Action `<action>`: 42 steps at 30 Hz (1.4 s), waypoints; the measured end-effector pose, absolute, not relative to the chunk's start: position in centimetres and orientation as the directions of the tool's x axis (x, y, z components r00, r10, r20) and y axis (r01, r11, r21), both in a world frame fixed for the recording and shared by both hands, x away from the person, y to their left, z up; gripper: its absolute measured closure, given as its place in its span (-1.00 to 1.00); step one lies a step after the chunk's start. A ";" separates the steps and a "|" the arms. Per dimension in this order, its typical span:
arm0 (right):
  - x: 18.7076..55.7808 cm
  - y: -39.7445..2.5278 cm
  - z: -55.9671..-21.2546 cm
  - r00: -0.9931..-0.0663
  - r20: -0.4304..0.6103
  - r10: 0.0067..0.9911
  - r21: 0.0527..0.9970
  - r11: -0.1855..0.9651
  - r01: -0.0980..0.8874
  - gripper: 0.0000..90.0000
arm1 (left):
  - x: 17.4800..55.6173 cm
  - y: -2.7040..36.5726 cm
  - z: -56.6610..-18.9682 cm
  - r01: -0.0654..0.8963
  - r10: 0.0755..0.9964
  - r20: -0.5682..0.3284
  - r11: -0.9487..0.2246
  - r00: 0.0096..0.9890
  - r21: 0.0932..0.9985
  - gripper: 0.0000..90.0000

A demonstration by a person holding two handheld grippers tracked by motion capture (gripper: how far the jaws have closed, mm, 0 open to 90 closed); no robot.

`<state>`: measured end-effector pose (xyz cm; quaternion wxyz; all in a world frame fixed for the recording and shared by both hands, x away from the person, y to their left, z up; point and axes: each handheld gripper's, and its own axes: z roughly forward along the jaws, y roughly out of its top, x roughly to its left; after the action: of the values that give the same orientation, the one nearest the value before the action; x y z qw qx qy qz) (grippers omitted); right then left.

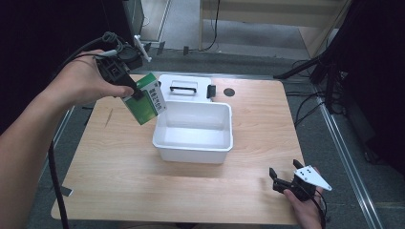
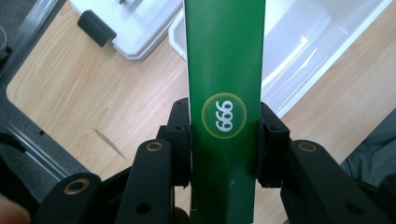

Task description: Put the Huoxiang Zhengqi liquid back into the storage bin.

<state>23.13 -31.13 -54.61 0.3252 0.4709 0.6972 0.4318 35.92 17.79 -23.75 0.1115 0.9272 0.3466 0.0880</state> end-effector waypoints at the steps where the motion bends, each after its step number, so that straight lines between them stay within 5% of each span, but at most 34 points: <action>1: 23.1 -31.1 -54.6 -0.345 -0.046 0.938 0.908 0.183 0.376 -0.85 | 35.9 17.6 -23.8 0.622 0.662 0.084 -0.734 0.745 0.272 0.47; 21: 23.1 -31.1 -54.6 -0.344 -0.044 0.938 0.908 0.180 0.377 -0.85 | 35.8 14.0 -25.0 0.524 0.563 0.062 -0.800 0.824 0.291 0.47; 32: 23.1 -31.1 -54.6 -0.344 -0.041 0.938 0.908 0.179 0.378 -0.85 | 35.5 13.2 -26.9 0.261 0.318 0.173 -0.921 0.932 0.288 0.46; 42: 23.1 -31.1 -54.6 -0.343 -0.042 0.938 0.909 0.178 0.377 -0.85 | 35.5 13.2 -28.0 0.192 0.243 0.182 -0.946 0.953 0.262 0.46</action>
<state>23.08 -31.12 -54.60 0.3241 0.4725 0.6958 0.4332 35.54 13.22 -28.04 0.1214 0.9806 0.1109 0.1067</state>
